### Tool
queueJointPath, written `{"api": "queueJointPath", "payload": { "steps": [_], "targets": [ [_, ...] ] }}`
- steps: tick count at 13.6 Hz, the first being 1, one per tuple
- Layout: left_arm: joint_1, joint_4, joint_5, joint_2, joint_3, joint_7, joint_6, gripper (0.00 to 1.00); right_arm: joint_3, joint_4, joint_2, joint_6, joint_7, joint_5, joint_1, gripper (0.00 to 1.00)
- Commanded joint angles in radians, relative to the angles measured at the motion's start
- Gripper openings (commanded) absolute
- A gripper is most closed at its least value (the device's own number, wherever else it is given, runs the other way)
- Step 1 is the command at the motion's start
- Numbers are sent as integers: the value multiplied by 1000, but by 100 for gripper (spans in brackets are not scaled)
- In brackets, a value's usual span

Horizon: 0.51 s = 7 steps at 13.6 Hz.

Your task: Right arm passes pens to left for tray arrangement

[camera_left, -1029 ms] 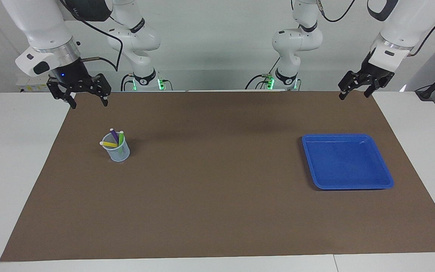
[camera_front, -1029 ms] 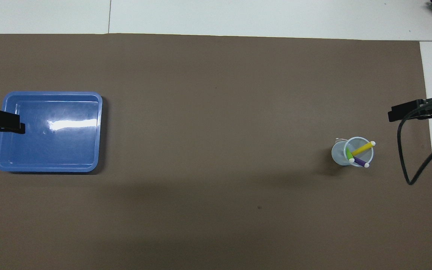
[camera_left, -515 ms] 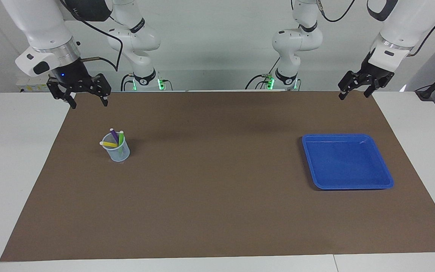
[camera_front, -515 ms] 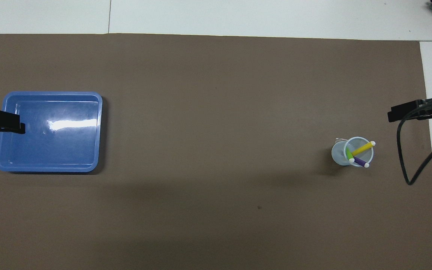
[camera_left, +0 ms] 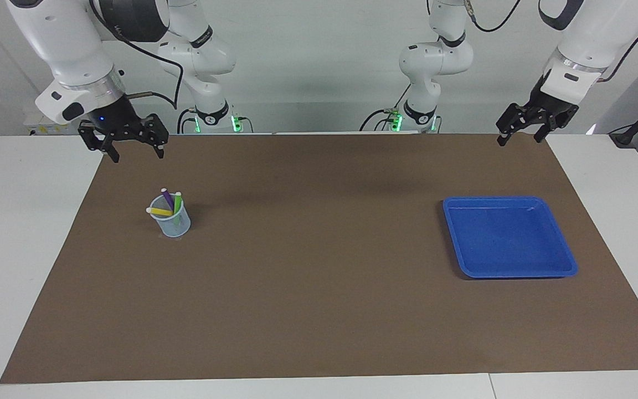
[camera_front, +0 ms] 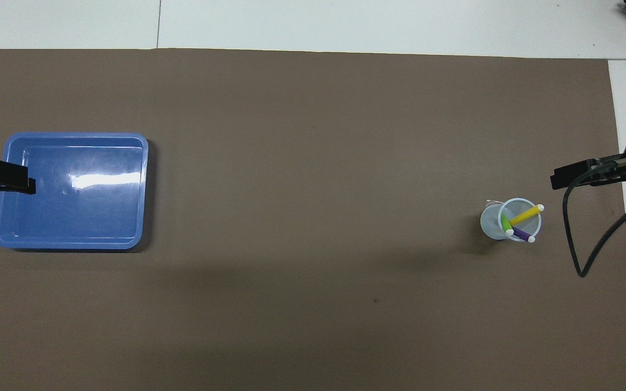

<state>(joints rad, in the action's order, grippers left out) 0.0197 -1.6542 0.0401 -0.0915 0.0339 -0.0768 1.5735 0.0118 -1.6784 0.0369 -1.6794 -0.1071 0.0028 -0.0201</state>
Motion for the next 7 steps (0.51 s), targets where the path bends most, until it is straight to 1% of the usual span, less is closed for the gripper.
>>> {"api": "queueJointPath", "payload": {
  "steps": [1, 2, 4, 5, 6, 7],
  "targets": [
    [-1, -9, 11, -14, 3, 6, -27, 100, 5, -296, 142, -251, -37, -1, -40, 100],
    [-1, -7, 11, -14, 0, 8, -42, 100, 4, -343, 152, -290, -78, 0, -52, 100],
    [8, -7, 11, -14, -2, 5, -43, 100, 2, -375, 150, -289, -98, -1, -64, 100],
    [6, -7, 11, -14, -2, 5, -40, 100, 2, -392, 147, -289, -89, 0, -78, 95],
    [6, -7, 11, -14, -2, 6, -41, 100, 2, -402, 140, -290, -86, 0, -87, 86],
    [8, -7, 11, -14, -2, 6, -41, 100, 2, -415, 123, -299, -66, 0, -99, 82]
  ]
}}
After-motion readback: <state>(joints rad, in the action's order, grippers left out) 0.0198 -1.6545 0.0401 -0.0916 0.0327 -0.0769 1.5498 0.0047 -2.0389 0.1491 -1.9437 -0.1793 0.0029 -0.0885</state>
